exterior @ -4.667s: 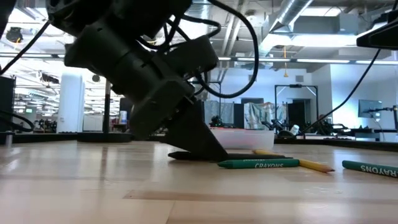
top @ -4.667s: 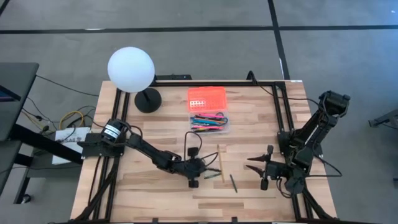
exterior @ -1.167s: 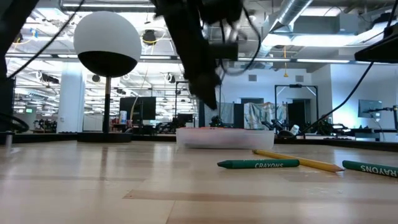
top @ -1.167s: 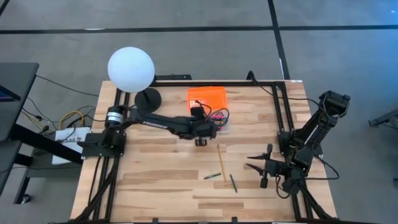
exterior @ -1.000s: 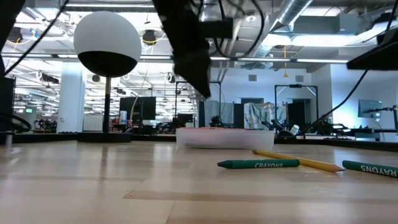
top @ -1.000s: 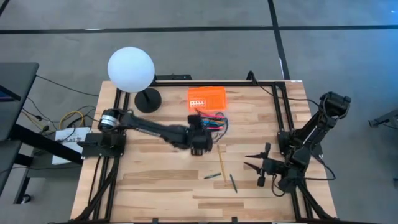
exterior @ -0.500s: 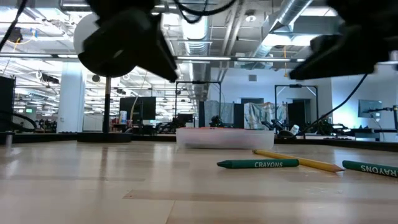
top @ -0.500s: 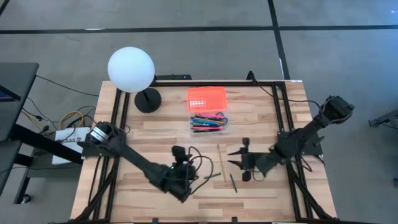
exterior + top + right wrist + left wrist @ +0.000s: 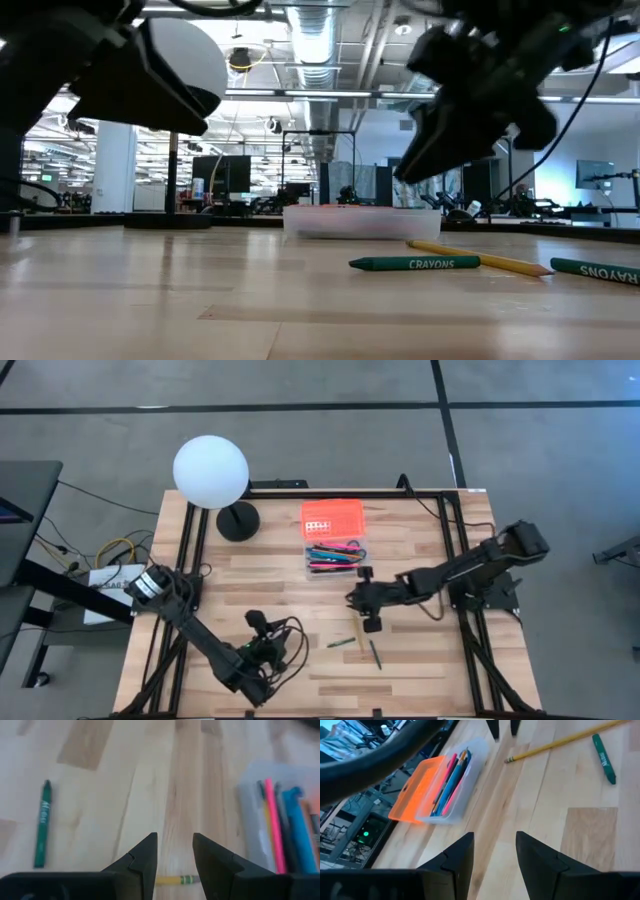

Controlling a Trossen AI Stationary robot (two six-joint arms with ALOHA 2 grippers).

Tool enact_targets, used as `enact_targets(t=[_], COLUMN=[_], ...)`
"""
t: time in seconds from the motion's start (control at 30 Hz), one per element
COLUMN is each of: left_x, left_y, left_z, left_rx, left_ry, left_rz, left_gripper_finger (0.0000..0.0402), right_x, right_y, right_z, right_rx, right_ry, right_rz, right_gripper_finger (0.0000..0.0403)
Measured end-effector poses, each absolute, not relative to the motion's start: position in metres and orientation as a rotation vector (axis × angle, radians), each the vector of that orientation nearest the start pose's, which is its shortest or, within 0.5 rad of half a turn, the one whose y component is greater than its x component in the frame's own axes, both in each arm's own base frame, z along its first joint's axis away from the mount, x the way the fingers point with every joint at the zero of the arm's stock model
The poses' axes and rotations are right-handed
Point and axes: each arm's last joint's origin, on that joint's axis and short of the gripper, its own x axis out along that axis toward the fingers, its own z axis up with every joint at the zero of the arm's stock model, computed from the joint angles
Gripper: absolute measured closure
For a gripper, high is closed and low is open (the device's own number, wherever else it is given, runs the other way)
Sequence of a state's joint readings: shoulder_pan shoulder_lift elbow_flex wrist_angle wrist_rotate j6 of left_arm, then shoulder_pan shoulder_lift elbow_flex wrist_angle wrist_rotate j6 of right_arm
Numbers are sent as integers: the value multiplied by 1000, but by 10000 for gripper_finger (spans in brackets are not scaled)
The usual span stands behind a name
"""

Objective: Pick & place school supplies into a supply box
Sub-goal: Put the yellow pencil into the orange supply box

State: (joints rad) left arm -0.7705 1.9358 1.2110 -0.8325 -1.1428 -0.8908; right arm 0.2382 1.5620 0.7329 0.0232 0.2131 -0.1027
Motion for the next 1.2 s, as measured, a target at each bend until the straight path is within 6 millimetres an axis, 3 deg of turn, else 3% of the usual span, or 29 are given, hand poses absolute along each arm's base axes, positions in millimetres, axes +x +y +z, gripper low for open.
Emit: enact_targets(t=[0.27,0.57,0.97,1.2], left_x=[247,244,244,241], left_y=[-216,-213,-213,-211], left_z=[145,145,145,142], left_rx=[434,432,421,426], left_ry=[612,611,595,597], left_rz=[638,659,666,670], left_gripper_finger=[261,261,261,261], right_x=[310,309,319,311], right_y=[44,31,35,34], right_z=[143,140,114,119], right_rx=[-223,-155,-115,-74], right_ry=[928,995,1022,1082], right_rz=[79,34,118,78], right_gripper_finger=[285,285,285,285])
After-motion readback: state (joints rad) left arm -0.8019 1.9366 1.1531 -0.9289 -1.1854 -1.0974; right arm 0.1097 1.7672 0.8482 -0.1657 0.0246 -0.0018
